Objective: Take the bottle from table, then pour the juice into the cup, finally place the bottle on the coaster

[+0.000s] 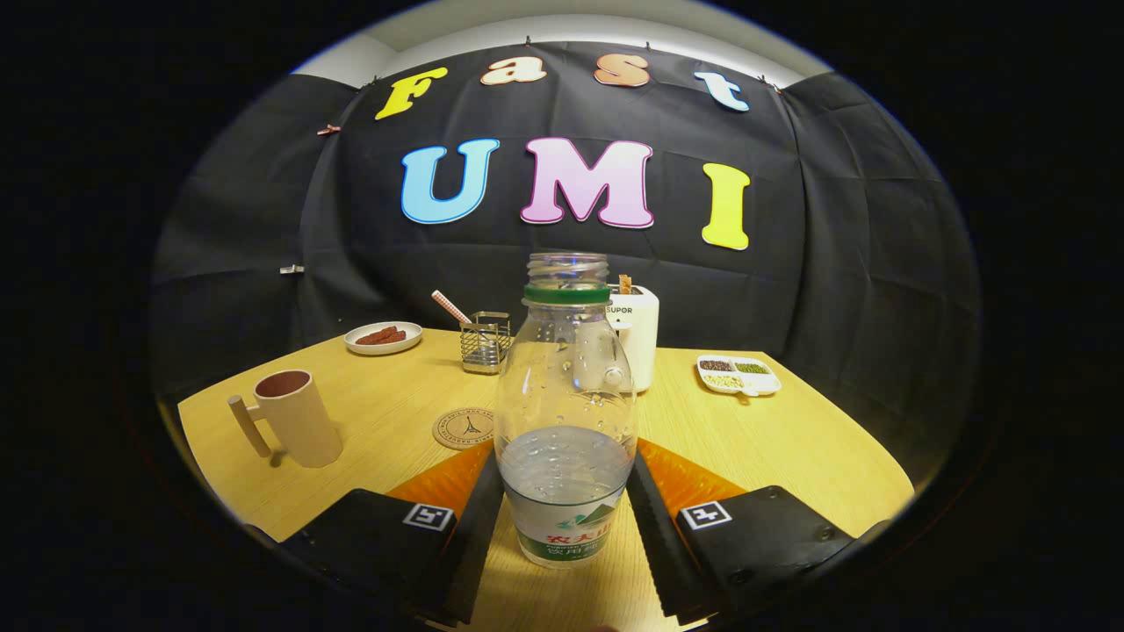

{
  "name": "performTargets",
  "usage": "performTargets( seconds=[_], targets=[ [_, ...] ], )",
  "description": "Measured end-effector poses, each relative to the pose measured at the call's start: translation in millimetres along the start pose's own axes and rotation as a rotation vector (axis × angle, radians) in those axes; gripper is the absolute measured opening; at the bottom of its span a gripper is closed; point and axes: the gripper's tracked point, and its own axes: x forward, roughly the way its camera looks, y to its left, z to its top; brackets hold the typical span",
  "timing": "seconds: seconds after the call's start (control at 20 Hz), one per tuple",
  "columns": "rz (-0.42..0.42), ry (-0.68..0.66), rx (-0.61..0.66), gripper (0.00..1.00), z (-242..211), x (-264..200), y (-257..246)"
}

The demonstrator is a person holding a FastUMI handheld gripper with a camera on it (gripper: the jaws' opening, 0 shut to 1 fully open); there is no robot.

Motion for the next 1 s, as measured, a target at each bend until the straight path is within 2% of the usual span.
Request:
performTargets(
  seconds=[0.55, 1.0],
  targets=[
    [0.052, 0.082, -0.134, 0.73, 5, 7, 20],
    [0.124, 0.027, -0.5, 0.72, 58, 21, 71]
  ],
)
